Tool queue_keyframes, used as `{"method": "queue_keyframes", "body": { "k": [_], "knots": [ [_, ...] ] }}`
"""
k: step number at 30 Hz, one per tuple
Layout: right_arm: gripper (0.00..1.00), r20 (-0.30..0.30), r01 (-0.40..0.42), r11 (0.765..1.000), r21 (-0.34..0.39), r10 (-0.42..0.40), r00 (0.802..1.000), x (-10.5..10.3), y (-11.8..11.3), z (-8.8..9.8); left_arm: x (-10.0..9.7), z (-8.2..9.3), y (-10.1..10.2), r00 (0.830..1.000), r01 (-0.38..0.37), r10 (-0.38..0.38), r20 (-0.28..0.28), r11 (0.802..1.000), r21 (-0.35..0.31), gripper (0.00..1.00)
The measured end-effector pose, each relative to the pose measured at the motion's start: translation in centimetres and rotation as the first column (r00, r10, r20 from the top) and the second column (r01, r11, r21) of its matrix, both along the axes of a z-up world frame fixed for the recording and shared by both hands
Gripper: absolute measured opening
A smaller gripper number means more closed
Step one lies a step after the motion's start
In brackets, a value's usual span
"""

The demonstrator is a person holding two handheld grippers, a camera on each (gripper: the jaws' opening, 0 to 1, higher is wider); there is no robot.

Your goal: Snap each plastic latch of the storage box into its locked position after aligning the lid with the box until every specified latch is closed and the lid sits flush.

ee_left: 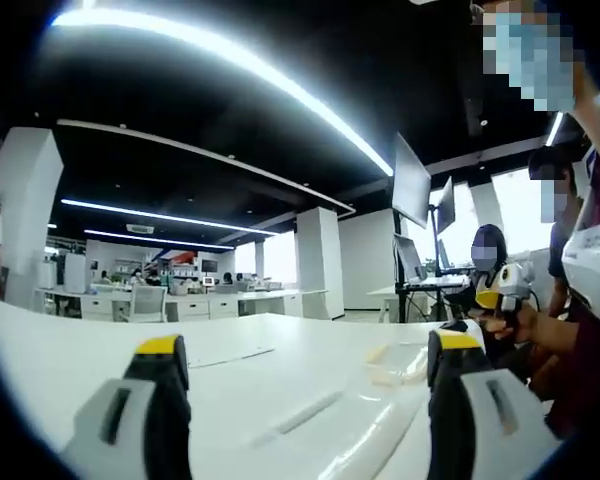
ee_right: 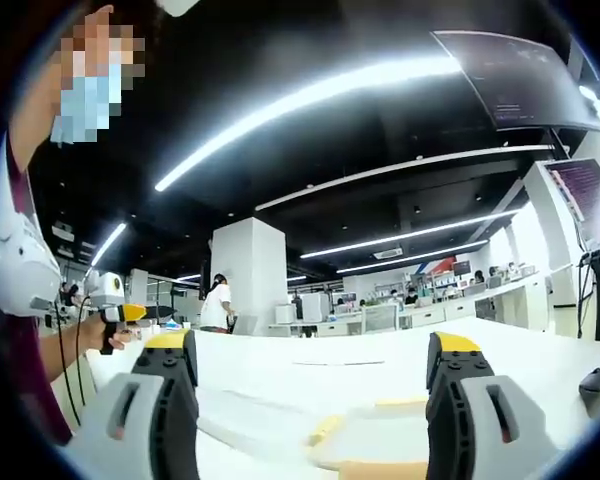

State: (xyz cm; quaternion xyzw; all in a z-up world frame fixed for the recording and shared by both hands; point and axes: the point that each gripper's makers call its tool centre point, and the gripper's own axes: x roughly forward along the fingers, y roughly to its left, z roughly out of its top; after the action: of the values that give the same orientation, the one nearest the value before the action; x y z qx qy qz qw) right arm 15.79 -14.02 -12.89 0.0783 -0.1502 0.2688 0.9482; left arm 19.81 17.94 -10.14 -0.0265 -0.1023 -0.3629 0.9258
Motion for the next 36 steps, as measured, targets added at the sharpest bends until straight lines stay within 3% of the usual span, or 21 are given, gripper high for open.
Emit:
{"method": "queue_keyframes", "body": {
  "k": [36],
  "knots": [
    [0.96, 0.003, 0.016, 0.999, 0.028, -0.016, 1.000, -0.2, -0.7, -0.6, 1.7, 2.2, -3.9, 0.996, 0.082, -0.085, 0.028, 0.994, 0.073, 1.00]
  ]
}}
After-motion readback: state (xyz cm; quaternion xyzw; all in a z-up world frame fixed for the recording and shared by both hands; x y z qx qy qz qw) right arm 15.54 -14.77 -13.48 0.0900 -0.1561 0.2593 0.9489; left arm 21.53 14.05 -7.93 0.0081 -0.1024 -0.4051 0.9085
